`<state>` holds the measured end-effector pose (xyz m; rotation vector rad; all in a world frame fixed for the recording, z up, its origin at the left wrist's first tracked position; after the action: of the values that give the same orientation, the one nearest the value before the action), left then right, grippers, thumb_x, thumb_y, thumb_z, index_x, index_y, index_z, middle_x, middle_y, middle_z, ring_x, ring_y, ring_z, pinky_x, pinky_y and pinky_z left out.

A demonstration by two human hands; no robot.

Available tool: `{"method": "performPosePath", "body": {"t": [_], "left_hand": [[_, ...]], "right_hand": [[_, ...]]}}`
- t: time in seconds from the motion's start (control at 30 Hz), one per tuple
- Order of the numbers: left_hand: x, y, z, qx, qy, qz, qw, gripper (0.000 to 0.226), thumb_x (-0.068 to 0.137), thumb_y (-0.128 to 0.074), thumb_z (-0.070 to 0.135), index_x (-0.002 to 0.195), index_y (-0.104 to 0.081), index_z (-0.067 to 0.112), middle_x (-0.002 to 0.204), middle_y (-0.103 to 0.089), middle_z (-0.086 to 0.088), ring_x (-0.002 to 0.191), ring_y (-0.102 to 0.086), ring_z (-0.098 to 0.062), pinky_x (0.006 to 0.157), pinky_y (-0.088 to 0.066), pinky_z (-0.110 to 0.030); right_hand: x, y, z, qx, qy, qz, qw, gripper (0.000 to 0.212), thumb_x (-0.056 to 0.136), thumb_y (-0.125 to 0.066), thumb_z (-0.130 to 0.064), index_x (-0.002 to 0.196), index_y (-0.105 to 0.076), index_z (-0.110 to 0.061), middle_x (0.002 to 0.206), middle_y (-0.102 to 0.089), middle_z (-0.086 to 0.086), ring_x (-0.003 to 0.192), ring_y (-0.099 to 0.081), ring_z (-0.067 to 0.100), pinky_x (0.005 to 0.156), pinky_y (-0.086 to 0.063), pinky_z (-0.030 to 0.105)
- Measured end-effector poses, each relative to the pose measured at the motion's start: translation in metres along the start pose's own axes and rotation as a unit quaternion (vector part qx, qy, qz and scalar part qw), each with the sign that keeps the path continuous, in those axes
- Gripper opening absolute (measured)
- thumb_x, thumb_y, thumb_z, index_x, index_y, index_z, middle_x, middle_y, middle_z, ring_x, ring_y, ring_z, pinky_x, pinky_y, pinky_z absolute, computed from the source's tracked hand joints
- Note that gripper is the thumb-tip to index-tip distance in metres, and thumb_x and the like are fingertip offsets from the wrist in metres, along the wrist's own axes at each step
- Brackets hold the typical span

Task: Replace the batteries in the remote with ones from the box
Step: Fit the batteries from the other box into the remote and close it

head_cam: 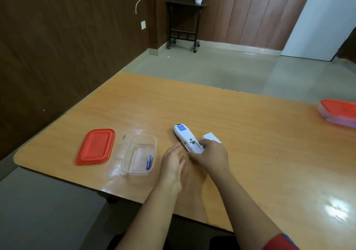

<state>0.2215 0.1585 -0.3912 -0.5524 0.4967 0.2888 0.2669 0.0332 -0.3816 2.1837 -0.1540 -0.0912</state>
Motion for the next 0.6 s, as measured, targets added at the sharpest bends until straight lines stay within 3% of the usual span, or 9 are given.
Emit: {"method": "performPosePath", "body": {"t": [0.07,0.1,0.2,0.27,0.4,0.47,0.53,0.6], "left_hand": [[0.007,-0.005,-0.007,-0.038,0.092,-0.034,0.994,0.041,0.098,-0.044,0.022,0.136,-0.047,0.005,0.136,-0.053,-0.011,0.127,-0.049,-0.023,0.102,-0.038,-0.031],[0.010,-0.007,-0.007,-0.041,0.126,-0.062,0.989,0.044,0.097,-0.044,0.028,0.135,-0.048,0.006,0.128,-0.057,-0.011,0.119,-0.054,-0.024,0.099,-0.040,-0.032],[0.018,-0.008,-0.004,-0.008,0.154,-0.110,0.982,0.045,0.097,-0.039,0.038,0.129,-0.053,0.009,0.107,-0.065,-0.011,0.092,-0.062,-0.025,0.084,-0.048,-0.038],[0.018,-0.009,-0.007,0.022,0.155,-0.109,0.982,0.044,0.099,-0.037,0.035,0.131,-0.051,0.009,0.108,-0.065,-0.011,0.086,-0.063,-0.026,0.079,-0.048,-0.041],[0.016,-0.017,-0.015,0.009,0.134,-0.091,0.987,0.042,0.100,-0.038,0.026,0.136,-0.048,0.007,0.125,-0.062,-0.018,0.104,-0.064,-0.034,0.084,-0.053,-0.046],[0.015,-0.020,-0.013,0.002,0.100,-0.090,0.991,0.036,0.101,-0.036,0.022,0.132,-0.050,0.011,0.110,-0.067,-0.016,0.088,-0.070,-0.030,0.070,-0.057,-0.038],[0.011,-0.022,-0.007,0.007,0.062,-0.096,0.993,0.034,0.101,-0.034,0.019,0.130,-0.052,0.015,0.099,-0.068,-0.010,0.071,-0.072,-0.023,0.057,-0.056,-0.029],[0.006,-0.024,-0.001,0.021,0.020,-0.107,0.994,0.035,0.101,-0.033,0.018,0.131,-0.051,0.018,0.098,-0.069,-0.004,0.074,-0.071,-0.022,0.057,-0.054,-0.027]], "right_hand": [[-0.002,0.006,0.003,0.080,-0.041,-0.022,0.996,0.028,0.066,-0.075,-0.041,0.087,-0.067,-0.025,0.077,-0.062,-0.009,0.077,-0.057,0.011,0.056,-0.038,0.022],[-0.003,0.009,0.006,0.112,-0.059,-0.039,0.991,0.030,0.064,-0.078,-0.039,0.088,-0.068,-0.026,0.079,-0.062,-0.011,0.078,-0.058,0.009,0.058,-0.041,0.022],[-0.015,0.012,0.010,0.167,-0.090,-0.080,0.979,0.037,0.058,-0.083,-0.037,0.092,-0.073,-0.024,0.085,-0.067,-0.010,0.084,-0.063,0.008,0.073,-0.050,0.028],[-0.025,0.021,0.008,0.153,-0.074,-0.073,0.983,0.036,0.059,-0.084,-0.040,0.090,-0.072,-0.027,0.082,-0.066,-0.012,0.079,-0.062,0.006,0.070,-0.049,0.026],[-0.045,0.038,0.005,0.248,-0.074,-0.074,0.963,0.028,0.072,-0.074,-0.048,0.089,-0.073,-0.026,0.083,-0.070,-0.001,0.071,-0.063,0.012,0.071,-0.055,0.032],[-0.054,0.048,0.009,0.339,-0.102,-0.071,0.933,0.020,0.088,-0.061,-0.035,0.092,-0.073,-0.019,0.082,-0.070,0.004,0.066,-0.060,0.014,0.068,-0.055,0.030],[-0.062,0.054,0.015,0.451,-0.142,-0.074,0.878,0.024,0.095,-0.047,-0.018,0.098,-0.070,-0.010,0.083,-0.072,0.008,0.069,-0.061,0.016,0.068,-0.055,0.025],[-0.065,0.056,0.018,0.542,-0.164,-0.098,0.818,0.023,0.096,-0.047,-0.008,0.101,-0.069,-0.007,0.084,-0.075,0.010,0.072,-0.065,0.017,0.069,-0.058,0.023]]}}
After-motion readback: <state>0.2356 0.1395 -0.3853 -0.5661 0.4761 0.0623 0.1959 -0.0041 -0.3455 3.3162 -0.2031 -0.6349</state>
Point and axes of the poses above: each hand's wrist, its own x-axis towards the middle knuckle, its own y-axis out of the back of the hand, z = x × y, the point moved 6 cm from there along x, towards the middle knuckle
